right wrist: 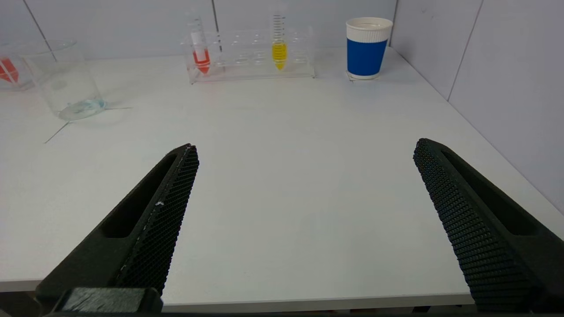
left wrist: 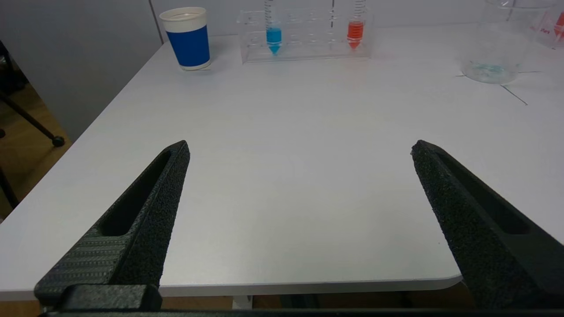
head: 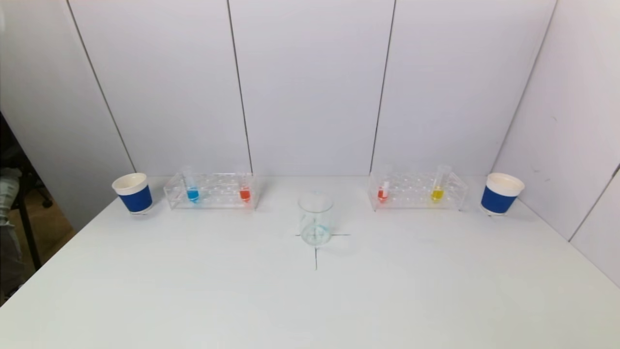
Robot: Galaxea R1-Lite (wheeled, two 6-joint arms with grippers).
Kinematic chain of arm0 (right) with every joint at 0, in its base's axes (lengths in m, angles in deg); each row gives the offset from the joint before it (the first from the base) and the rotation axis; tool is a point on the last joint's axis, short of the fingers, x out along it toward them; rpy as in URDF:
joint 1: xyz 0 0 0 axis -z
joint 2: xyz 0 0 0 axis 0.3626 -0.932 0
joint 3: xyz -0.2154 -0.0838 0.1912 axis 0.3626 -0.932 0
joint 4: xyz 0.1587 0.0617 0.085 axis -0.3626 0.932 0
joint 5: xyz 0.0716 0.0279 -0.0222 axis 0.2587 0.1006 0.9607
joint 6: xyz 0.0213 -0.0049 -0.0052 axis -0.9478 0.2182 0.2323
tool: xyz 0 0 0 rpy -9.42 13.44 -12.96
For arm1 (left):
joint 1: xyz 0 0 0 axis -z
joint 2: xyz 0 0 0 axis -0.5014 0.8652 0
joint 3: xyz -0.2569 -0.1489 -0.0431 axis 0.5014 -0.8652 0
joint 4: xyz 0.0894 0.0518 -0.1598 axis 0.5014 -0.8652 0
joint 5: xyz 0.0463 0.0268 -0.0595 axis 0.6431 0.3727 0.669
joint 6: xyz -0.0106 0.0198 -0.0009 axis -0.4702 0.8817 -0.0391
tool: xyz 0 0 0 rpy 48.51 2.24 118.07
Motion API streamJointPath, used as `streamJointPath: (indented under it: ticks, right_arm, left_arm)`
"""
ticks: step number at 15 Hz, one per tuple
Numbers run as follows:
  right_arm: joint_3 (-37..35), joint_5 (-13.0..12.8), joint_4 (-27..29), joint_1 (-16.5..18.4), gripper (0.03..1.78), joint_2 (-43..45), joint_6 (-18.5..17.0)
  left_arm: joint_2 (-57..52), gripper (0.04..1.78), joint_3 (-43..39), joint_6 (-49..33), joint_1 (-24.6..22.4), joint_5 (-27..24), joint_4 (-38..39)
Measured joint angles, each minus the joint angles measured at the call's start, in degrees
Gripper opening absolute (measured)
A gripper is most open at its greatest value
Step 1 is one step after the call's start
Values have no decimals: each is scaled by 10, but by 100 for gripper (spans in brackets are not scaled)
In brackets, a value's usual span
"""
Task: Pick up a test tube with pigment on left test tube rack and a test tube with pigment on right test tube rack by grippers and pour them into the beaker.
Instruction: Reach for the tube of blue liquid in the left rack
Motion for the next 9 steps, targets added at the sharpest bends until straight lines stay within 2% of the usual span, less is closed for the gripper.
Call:
streamJointPath:
  ticks: [5,9]
  right_arm:
    - [0,0,0,0,177,0,0]
    - [0,0,0,0,177,0,0]
  left_arm:
    - [0,176,18,7,0,1,-15]
    - [14,176,119,31,1,-9,-71]
